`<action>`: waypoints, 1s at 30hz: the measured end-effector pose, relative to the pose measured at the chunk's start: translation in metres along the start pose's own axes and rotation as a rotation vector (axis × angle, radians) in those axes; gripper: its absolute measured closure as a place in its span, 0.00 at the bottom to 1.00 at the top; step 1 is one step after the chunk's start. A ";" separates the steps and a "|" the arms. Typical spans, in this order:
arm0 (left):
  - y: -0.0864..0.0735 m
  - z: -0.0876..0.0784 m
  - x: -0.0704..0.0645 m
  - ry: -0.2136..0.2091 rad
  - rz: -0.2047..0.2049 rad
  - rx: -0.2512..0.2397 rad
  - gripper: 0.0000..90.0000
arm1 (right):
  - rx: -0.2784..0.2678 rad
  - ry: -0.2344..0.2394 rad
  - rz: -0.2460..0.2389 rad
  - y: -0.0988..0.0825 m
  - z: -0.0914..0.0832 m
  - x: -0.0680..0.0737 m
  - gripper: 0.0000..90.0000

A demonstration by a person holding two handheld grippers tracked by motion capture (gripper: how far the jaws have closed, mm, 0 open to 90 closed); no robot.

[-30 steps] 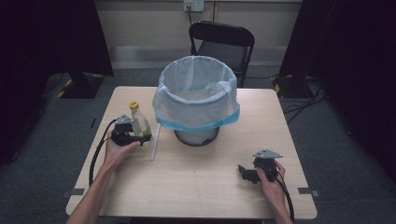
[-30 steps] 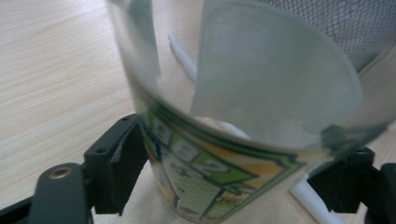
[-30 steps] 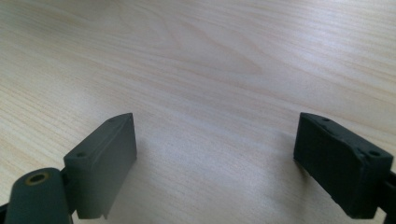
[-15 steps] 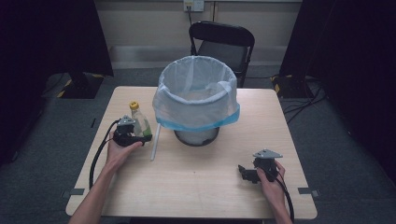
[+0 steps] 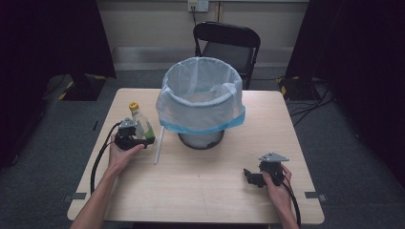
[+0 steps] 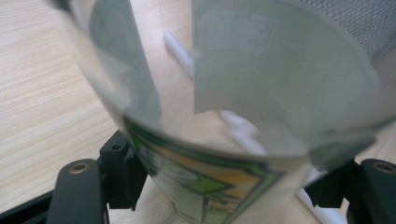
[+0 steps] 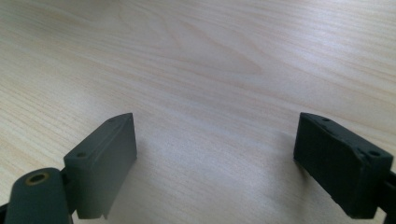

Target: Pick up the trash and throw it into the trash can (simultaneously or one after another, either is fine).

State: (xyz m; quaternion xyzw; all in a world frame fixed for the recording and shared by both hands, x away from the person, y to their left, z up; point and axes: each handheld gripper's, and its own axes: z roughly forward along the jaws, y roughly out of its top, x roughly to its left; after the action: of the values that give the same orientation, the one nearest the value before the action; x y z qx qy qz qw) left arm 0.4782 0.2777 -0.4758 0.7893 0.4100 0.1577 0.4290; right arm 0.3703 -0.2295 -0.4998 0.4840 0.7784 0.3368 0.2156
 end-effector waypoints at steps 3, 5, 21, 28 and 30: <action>0.002 -0.004 0.000 0.003 -0.004 -0.018 0.31 | 0.001 0.000 0.002 0.000 0.000 0.000 0.14; 0.003 -0.007 -0.001 -0.002 -0.008 -0.028 0.31 | 0.001 0.000 0.002 0.000 0.000 0.000 0.14; 0.012 -0.026 -0.005 -0.007 -0.011 -0.088 0.31 | 0.000 0.000 0.000 0.000 0.000 0.000 0.14; 0.017 -0.037 -0.006 -0.002 -0.008 -0.126 0.31 | 0.001 0.000 0.001 0.000 0.000 0.000 0.14; 0.017 -0.039 -0.005 -0.003 -0.013 -0.133 0.31 | 0.002 0.000 0.003 0.000 0.000 0.000 0.14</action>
State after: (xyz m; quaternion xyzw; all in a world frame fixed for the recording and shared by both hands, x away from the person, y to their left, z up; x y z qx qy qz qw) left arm 0.4607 0.2897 -0.4388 0.7567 0.4030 0.1808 0.4820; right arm 0.3702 -0.2294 -0.4997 0.4851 0.7781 0.3364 0.2145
